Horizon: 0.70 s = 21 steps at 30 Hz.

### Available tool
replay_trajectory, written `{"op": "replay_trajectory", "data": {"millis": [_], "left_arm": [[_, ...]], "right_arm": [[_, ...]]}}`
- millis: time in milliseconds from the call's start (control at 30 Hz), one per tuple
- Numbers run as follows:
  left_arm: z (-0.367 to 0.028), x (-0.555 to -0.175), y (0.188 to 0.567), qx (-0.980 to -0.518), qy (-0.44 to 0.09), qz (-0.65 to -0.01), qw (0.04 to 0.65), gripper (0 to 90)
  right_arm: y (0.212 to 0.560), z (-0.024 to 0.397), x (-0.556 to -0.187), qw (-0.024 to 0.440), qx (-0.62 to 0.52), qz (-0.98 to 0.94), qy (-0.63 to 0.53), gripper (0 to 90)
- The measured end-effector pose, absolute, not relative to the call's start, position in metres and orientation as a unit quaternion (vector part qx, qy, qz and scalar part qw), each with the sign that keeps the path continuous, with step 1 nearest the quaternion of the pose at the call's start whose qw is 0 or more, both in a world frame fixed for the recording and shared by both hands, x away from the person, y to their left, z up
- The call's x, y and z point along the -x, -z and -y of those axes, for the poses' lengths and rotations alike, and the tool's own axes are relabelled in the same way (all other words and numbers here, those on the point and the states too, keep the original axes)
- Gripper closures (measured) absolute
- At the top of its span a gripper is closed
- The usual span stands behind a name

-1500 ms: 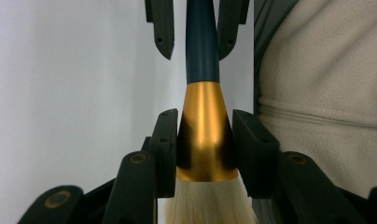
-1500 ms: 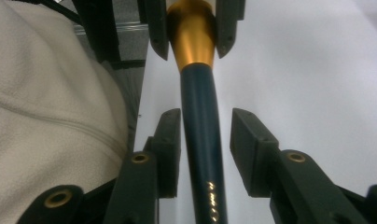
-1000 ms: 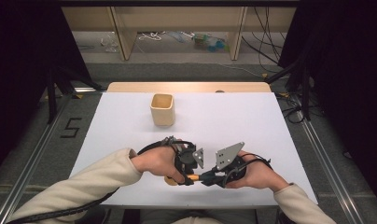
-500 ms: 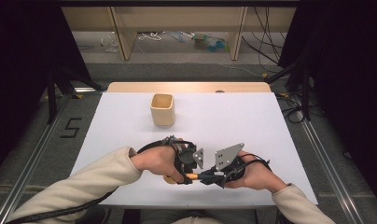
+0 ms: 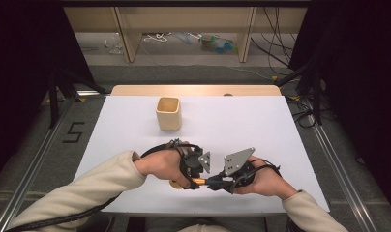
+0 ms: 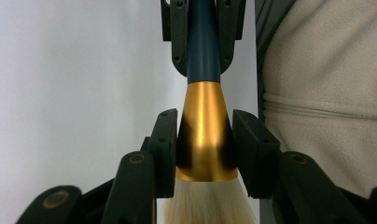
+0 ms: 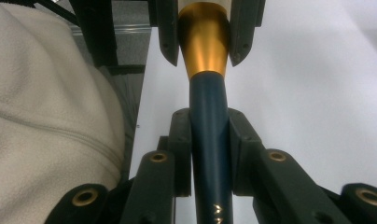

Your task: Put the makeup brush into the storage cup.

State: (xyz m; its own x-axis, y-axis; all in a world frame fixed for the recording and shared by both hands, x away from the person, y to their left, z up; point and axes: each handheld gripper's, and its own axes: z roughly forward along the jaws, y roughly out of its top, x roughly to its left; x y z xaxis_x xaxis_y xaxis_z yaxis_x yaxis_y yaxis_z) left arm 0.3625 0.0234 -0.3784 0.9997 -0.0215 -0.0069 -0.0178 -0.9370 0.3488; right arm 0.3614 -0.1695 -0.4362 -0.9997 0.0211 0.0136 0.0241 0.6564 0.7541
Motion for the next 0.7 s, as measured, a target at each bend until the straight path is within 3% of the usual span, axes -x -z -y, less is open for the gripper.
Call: {"op": "replay_trajectory", "data": {"millis": [300, 333, 467, 533, 700], "left_arm": [[-0.025, -0.362, 0.374, -0.980, 0.004, -0.002, 0.199, 59.3], [-0.028, -0.362, 0.368, -0.978, -0.007, -0.010, 0.210, 52.4], [-0.034, -0.361, 0.359, -0.969, -0.023, -0.007, 0.247, 42.7], [-0.039, -0.361, 0.355, -0.961, -0.032, -0.010, 0.273, 32.9], [-0.065, -0.361, 0.350, -0.935, -0.064, -0.036, 0.346, 23.4]], "right_arm": [[0.435, 0.172, -0.362, 0.003, 0.009, 0.909, 0.416, 75.4], [0.436, 0.174, -0.363, -0.002, 0.014, 0.911, 0.412, 75.4], [0.438, 0.176, -0.366, -0.005, 0.020, 0.910, 0.414, 75.4], [0.436, 0.178, -0.367, -0.012, 0.027, 0.908, 0.419, 75.4], [0.434, 0.181, -0.368, -0.022, 0.038, 0.902, 0.429, 75.4]]}}
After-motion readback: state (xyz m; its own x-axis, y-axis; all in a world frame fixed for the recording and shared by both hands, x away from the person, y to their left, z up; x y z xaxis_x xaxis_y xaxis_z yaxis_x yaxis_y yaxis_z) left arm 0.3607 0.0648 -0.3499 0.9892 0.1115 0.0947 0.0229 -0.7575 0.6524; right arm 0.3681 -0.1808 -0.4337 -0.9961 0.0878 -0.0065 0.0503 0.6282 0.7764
